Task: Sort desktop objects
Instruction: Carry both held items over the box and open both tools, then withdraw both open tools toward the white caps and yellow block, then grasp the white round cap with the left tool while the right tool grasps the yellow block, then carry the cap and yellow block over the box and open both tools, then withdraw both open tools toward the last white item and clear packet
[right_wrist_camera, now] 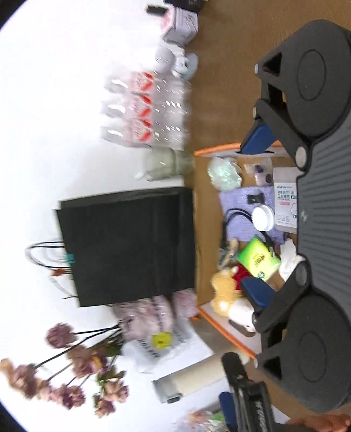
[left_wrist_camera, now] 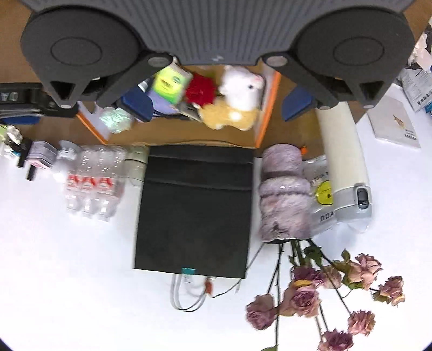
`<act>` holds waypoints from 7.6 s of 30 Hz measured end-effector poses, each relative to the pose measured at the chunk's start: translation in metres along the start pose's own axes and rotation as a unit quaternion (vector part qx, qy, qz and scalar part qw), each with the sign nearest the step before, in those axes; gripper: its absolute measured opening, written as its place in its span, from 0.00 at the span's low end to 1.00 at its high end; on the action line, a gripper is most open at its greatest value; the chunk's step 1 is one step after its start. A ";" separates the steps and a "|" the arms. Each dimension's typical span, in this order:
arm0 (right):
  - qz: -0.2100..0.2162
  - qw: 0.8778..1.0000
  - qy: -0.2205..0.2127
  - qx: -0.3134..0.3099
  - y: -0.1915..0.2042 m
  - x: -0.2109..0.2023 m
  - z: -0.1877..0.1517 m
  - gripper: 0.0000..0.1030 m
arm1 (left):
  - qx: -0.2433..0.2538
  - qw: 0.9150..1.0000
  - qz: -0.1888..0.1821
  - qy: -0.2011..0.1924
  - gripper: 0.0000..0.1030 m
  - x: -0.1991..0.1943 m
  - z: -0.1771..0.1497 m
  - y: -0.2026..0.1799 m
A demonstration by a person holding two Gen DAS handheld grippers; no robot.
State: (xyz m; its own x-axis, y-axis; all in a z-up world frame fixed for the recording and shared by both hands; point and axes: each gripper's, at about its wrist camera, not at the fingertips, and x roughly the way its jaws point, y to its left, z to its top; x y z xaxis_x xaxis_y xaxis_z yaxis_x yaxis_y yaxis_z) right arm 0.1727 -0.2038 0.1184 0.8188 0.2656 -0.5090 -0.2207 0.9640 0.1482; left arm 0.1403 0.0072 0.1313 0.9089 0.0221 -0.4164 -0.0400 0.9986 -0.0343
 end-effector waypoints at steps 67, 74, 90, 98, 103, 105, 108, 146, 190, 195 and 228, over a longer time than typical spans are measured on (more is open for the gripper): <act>0.111 0.989 0.092 -0.012 0.024 -0.033 -0.139 0.56 | 0.013 0.990 -0.040 0.134 0.49 0.020 -0.116 -0.004; 0.100 0.988 0.109 -0.032 0.050 0.019 -0.126 0.53 | -0.002 0.990 -0.067 0.122 0.39 0.024 -0.119 0.011; 0.049 0.988 0.099 -0.105 0.090 0.046 -0.120 0.19 | -0.054 0.986 -0.102 0.119 0.38 0.017 -0.113 0.048; 0.054 0.993 0.059 -0.090 0.080 -0.022 -0.122 0.19 | -0.034 0.986 -0.114 0.119 0.38 0.012 -0.115 0.036; 0.034 0.997 0.023 -0.067 0.050 -0.065 -0.117 0.19 | -0.011 0.993 -0.098 0.066 0.38 -0.044 -0.111 0.015; 0.031 0.997 0.010 -0.064 0.043 -0.080 -0.118 0.19 | -0.003 0.995 -0.092 0.046 0.38 -0.066 -0.110 0.008; 0.042 0.997 -0.009 -0.059 0.041 -0.101 -0.121 0.19 | -0.001 0.997 -0.072 0.033 0.38 -0.097 -0.114 0.001; 0.163 0.986 -0.022 -0.017 0.040 0.000 -0.032 0.19 | 0.010 0.998 -0.046 0.045 0.39 0.037 -0.029 0.037; 0.027 0.996 -0.075 -0.046 0.017 -0.046 -0.032 0.81 | 0.039 0.996 0.027 -0.080 1.00 -0.074 -0.037 -0.019; 0.045 0.996 -0.072 -0.029 0.015 -0.060 -0.050 0.82 | 0.010 0.998 0.023 -0.057 1.00 -0.085 -0.050 -0.023; 0.027 0.997 0.069 -0.012 -0.035 -0.088 -0.169 0.67 | 0.038 0.997 -0.025 0.057 1.00 -0.091 -0.148 -0.061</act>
State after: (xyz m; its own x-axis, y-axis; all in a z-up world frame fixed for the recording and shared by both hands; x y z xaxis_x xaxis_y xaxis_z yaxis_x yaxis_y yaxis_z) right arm 0.0187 -0.2591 0.0151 0.7257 0.3134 -0.6125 -0.2763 0.9480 0.1578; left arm -0.0017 -0.0632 0.0372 0.8554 -0.0292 -0.5172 0.0398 0.9992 0.0094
